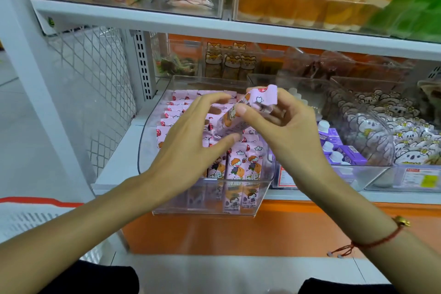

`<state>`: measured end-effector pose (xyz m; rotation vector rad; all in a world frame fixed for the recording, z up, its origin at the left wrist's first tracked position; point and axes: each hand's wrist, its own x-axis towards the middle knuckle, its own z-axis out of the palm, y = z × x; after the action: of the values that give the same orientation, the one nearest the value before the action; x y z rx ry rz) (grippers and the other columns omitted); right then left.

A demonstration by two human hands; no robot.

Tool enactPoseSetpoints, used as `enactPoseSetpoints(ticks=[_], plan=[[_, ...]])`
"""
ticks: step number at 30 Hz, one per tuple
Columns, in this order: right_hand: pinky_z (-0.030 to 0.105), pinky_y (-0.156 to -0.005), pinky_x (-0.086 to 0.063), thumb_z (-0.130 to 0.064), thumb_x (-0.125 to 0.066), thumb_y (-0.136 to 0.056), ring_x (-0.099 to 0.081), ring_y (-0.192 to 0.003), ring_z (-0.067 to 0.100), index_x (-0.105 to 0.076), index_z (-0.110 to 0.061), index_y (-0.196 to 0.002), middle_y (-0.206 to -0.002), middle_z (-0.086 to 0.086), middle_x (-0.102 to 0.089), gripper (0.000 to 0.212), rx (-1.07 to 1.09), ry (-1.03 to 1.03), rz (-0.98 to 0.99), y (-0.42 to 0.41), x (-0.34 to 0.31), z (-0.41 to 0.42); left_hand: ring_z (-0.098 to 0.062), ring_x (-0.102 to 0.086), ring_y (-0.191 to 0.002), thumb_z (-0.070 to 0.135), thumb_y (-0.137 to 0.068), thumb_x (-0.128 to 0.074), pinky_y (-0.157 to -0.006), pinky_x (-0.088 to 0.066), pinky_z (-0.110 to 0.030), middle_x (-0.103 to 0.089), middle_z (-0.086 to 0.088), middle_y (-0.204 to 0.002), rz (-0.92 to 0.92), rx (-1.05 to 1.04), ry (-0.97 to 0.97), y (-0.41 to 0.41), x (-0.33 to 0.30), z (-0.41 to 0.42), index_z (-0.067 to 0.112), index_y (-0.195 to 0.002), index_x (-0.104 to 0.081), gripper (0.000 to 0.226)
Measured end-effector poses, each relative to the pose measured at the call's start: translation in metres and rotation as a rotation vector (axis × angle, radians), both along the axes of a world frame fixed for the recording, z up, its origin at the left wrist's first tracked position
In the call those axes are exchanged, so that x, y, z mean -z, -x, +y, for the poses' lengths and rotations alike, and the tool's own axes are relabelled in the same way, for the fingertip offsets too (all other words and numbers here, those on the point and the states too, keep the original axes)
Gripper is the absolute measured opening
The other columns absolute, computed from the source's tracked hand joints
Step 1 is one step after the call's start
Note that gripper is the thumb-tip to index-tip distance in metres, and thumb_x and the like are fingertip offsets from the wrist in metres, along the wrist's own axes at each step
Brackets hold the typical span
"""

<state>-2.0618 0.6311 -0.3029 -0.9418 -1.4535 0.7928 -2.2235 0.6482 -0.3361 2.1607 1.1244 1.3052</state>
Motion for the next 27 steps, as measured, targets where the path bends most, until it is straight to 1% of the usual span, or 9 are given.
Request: enactPoseSetpoints(ticks=[2,5,10,14,18,20,23,25,27], plan=[[0.020,-0.074,-0.055,-0.017,-0.072,-0.082,-0.071,-0.086,0.012,-0.065,0.000,-0.097,-0.091,0.009,-0.073,0.023,0.014,0.001,-0.005,0.001,-0.001,-0.001,0.004,-0.053,-0.112,0.033,-0.085,-0.070,-0.091,-0.046,-0.023,-0.057,0.027,-0.115,-0.021,0.001,-0.013,-0.001,-0.002,-0.001,0.041,-0.118,-0.049,0.040],[0.022,-0.077,-0.056,-0.021,-0.068,-0.085,-0.070,-0.087,0.007,-0.068,-0.012,-0.101,-0.092,-0.002,-0.074,0.019,-0.040,0.079,-0.039,-0.004,-0.005,0.001,0.004,-0.060,-0.102,0.027,-0.089,-0.066,-0.085,-0.051,-0.020,-0.064,0.022,-0.111,-0.104,0.079,0.100,-0.002,-0.009,-0.001,0.034,-0.118,-0.057,0.031],[0.019,-0.066,-0.055,-0.028,-0.067,-0.086,-0.070,-0.075,0.014,-0.065,-0.012,-0.118,-0.087,0.000,-0.076,0.036,-0.015,0.299,-0.005,-0.017,-0.004,0.010,-0.001,-0.070,-0.084,0.035,-0.094,-0.049,-0.064,-0.050,-0.009,-0.075,0.004,-0.099,-0.324,0.300,0.669,-0.005,-0.021,-0.005,0.022,-0.110,-0.069,0.028],[0.017,-0.062,-0.054,-0.032,-0.070,-0.083,-0.067,-0.066,0.013,-0.065,-0.010,-0.117,-0.083,0.005,-0.075,0.040,-0.007,0.379,0.012,-0.018,0.001,0.016,-0.016,-0.071,-0.093,0.040,-0.092,-0.051,-0.065,-0.055,-0.017,-0.074,-0.009,-0.101,-0.464,0.350,0.911,-0.005,-0.023,-0.003,0.012,-0.107,-0.070,0.037],[0.016,-0.060,-0.053,-0.030,-0.069,-0.083,-0.067,-0.064,0.010,-0.064,-0.012,-0.120,-0.083,0.002,-0.075,0.041,-0.040,0.352,0.006,-0.020,0.001,0.016,-0.012,-0.072,-0.090,0.039,-0.082,-0.056,-0.066,-0.056,-0.019,-0.075,-0.004,-0.101,-0.491,0.403,0.919,-0.004,-0.022,0.000,0.015,-0.106,-0.070,0.037],[0.019,-0.067,-0.055,-0.026,-0.067,-0.085,-0.070,-0.075,0.010,-0.061,-0.021,-0.125,-0.090,-0.001,-0.075,0.040,-0.080,0.288,-0.040,-0.023,0.000,0.015,-0.009,-0.070,-0.096,0.031,-0.087,-0.056,-0.074,-0.056,-0.019,-0.073,-0.002,-0.108,-0.452,0.430,0.868,-0.001,-0.020,0.002,0.018,-0.113,-0.067,0.031],[0.025,-0.079,-0.056,-0.015,-0.067,-0.086,-0.070,-0.091,0.012,-0.058,-0.030,-0.126,-0.105,-0.002,-0.072,0.044,-0.130,0.158,-0.118,-0.026,-0.002,0.011,-0.003,-0.060,-0.113,0.014,-0.096,-0.051,-0.097,-0.049,-0.023,-0.066,0.006,-0.123,-0.298,0.365,0.659,0.005,-0.019,0.004,0.024,-0.127,-0.057,0.033],[0.028,-0.082,-0.057,-0.013,-0.069,-0.082,-0.071,-0.091,0.013,-0.059,-0.025,-0.126,-0.106,-0.005,-0.071,0.047,-0.152,0.118,-0.114,-0.026,-0.002,0.009,0.005,-0.056,-0.116,0.009,-0.097,-0.051,-0.100,-0.044,-0.015,-0.062,0.016,-0.127,-0.202,0.340,0.506,0.008,-0.020,0.002,0.025,-0.130,-0.053,0.037],[0.029,-0.083,-0.057,-0.014,-0.069,-0.079,-0.070,-0.092,0.012,-0.059,-0.021,-0.125,-0.105,-0.007,-0.071,0.047,-0.158,0.092,-0.109,-0.025,-0.001,0.008,0.006,-0.054,-0.118,0.005,-0.096,-0.051,-0.098,-0.041,-0.009,-0.057,0.013,-0.133,-0.187,0.351,0.429,0.008,-0.019,0.001,0.019,-0.135,-0.049,0.041]])
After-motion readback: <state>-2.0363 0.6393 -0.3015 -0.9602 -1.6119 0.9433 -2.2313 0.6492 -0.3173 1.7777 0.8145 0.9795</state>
